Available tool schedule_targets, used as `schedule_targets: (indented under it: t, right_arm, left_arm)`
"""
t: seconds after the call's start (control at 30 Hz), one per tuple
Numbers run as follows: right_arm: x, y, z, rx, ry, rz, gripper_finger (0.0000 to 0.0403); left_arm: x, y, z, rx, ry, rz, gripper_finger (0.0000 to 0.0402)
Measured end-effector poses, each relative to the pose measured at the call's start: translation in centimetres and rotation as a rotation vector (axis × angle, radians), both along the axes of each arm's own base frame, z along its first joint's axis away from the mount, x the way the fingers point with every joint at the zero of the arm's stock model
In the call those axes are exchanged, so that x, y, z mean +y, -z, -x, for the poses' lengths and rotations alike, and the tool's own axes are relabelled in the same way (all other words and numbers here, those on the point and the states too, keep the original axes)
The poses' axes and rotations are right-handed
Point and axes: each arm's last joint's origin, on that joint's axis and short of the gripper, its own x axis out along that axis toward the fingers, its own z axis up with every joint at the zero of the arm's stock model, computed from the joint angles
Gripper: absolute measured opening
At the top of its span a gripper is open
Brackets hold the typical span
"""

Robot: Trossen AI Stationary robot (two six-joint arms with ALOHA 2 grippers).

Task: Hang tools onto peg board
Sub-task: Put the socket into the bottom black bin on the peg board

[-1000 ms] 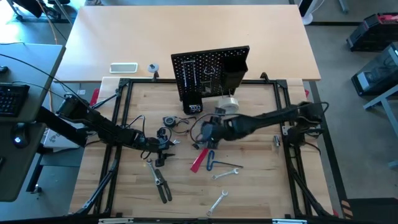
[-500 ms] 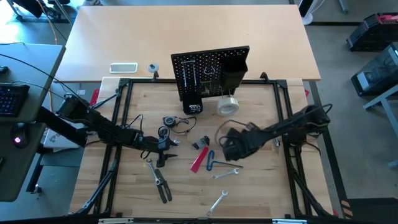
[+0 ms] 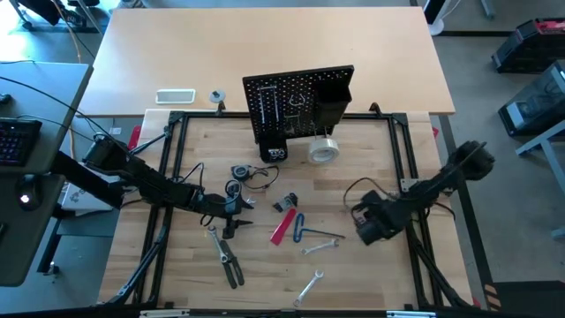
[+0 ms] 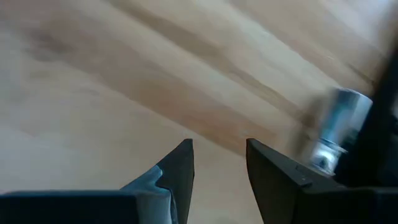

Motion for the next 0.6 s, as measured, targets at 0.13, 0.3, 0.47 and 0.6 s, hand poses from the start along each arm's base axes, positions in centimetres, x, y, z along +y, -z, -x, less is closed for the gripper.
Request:
schedule_targets:
  t: [0.13,0.3,0.47,0.6]
  right_arm:
    - [0.2,-0.3,2.2,-0.017,0.040,0.013,0.0138]
    - [0.5,-0.1,2.2,-0.021,0.048,0.036,0.0138]
    - [0.8,0.4,2.2,0.038,0.088,0.005,0.0138]
    - [1.4,0.6,2.6,0.019,0.138,0.018,0.0138]
  left_arm:
    - [0.0,-0.1,-0.1,-0.017,-0.005,0.010,0.0231]
    - [0.0,-0.3,-0.2,-0.037,-0.008,0.022,0.0231]
    - [0.0,-0.4,-0.2,-0.042,-0.016,0.035,0.0231]
    - [0.0,-0.3,-0.2,-0.035,-0.021,0.041,0.0231]
